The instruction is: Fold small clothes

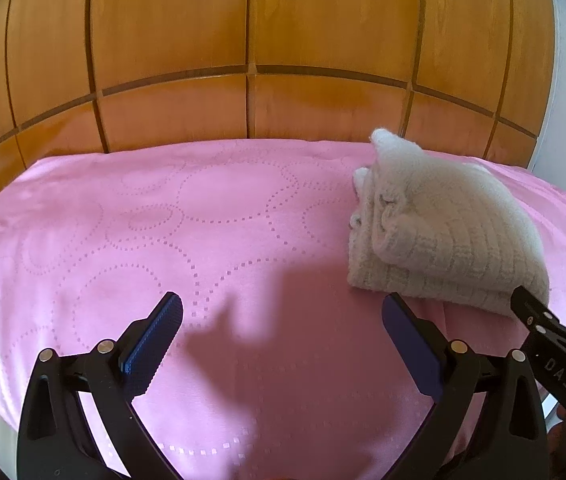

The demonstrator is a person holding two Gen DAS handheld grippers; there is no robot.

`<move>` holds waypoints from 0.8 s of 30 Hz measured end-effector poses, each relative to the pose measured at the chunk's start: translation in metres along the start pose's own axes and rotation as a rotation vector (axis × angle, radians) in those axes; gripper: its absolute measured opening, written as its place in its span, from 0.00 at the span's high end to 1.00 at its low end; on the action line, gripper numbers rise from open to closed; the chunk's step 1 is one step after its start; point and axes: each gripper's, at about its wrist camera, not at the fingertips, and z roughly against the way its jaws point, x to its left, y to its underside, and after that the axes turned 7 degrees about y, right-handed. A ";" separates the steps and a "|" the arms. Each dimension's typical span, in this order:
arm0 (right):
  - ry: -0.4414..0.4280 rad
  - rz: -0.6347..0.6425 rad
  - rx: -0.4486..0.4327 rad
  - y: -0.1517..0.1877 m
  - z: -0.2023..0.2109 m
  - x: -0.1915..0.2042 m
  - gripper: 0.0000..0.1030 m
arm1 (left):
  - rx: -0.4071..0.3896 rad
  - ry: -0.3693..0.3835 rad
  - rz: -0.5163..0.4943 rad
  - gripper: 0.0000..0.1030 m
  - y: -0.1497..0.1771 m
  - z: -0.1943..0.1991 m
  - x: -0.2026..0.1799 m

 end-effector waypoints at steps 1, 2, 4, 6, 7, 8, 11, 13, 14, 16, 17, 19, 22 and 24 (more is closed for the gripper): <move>-0.002 0.000 0.002 0.000 -0.001 0.000 0.02 | 0.002 0.001 0.003 0.04 0.000 0.000 0.000; -0.003 0.001 0.003 0.000 -0.002 0.000 0.02 | 0.003 0.003 0.005 0.04 0.000 0.000 0.001; -0.007 0.004 0.004 0.000 -0.002 0.001 0.02 | 0.001 -0.001 0.002 0.04 -0.001 0.000 0.002; -0.008 0.006 0.002 0.000 -0.002 0.001 0.02 | 0.001 0.001 0.001 0.04 -0.001 0.000 0.003; -0.008 0.007 0.001 0.001 -0.002 0.002 0.02 | 0.001 0.001 0.001 0.04 -0.001 0.000 0.002; -0.009 0.007 0.001 0.001 -0.001 0.002 0.02 | 0.001 0.002 -0.001 0.04 -0.001 0.000 0.002; -0.011 0.004 0.004 0.002 -0.001 0.002 0.02 | -0.003 0.004 -0.005 0.04 -0.001 0.001 0.002; -0.013 0.004 0.008 0.002 -0.001 0.001 0.02 | -0.004 0.003 -0.009 0.04 -0.001 0.002 0.002; -0.014 0.005 0.008 0.002 -0.001 0.002 0.02 | -0.005 0.006 -0.007 0.04 -0.001 0.002 0.002; -0.014 0.006 0.006 0.002 -0.001 0.002 0.02 | -0.005 0.005 -0.003 0.04 -0.001 0.002 0.003; -0.015 0.007 0.007 0.002 -0.001 0.002 0.02 | -0.007 0.004 -0.002 0.04 -0.001 0.002 0.003; -0.015 0.006 0.007 0.002 -0.001 0.002 0.02 | -0.006 0.004 -0.001 0.04 -0.002 0.002 0.004; -0.016 0.007 0.008 0.002 -0.001 0.002 0.02 | -0.001 0.007 0.001 0.04 -0.002 0.002 0.004; -0.018 0.008 0.009 0.003 -0.001 0.003 0.02 | 0.008 0.005 -0.003 0.04 -0.002 0.001 0.003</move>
